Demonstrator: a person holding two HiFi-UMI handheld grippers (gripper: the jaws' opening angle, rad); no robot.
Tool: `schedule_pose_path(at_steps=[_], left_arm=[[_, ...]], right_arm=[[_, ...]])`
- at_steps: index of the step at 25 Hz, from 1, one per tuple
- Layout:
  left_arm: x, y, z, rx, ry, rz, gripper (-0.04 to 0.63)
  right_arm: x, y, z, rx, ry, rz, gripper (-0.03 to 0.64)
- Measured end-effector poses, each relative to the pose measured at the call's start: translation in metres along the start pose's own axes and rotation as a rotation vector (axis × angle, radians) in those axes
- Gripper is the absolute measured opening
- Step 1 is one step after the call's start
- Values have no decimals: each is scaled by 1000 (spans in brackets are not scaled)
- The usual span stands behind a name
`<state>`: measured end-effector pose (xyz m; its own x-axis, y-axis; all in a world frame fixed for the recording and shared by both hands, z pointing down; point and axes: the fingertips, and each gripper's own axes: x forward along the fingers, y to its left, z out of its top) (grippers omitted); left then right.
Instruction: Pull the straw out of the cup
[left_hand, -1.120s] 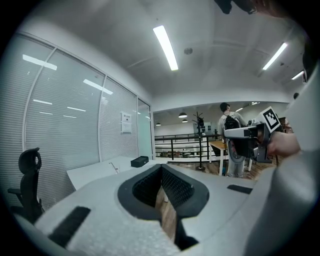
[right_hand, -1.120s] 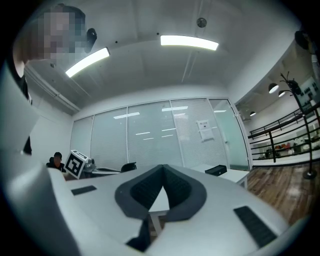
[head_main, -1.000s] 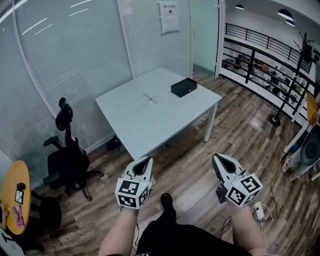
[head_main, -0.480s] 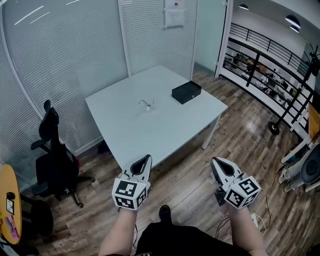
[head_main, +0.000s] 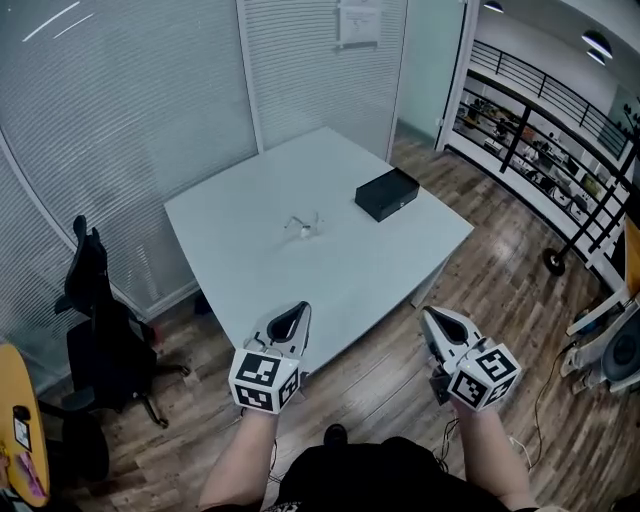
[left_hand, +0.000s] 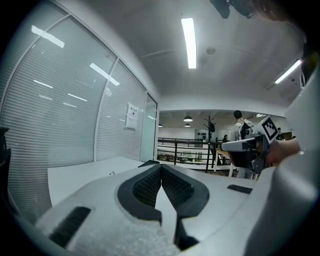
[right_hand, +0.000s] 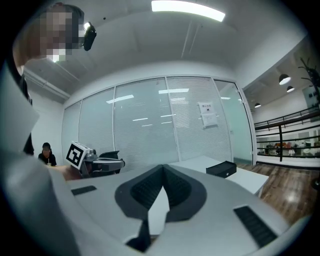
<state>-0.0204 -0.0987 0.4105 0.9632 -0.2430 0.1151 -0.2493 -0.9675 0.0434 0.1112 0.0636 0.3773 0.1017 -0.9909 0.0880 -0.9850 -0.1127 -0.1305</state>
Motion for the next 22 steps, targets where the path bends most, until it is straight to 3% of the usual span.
schedule_pose_path(at_steps=[12,18,22], left_arm=[[51,59,-2,-17,16,32,9],[104,89,-6,-34,41,93,9],[144,119,2,-59,40,188,9]], right_arm=[[89,-39,11,1,-11,60,6],[153,-83,6,9,21,140,6],[212,-118,17,-11,44,241,6]])
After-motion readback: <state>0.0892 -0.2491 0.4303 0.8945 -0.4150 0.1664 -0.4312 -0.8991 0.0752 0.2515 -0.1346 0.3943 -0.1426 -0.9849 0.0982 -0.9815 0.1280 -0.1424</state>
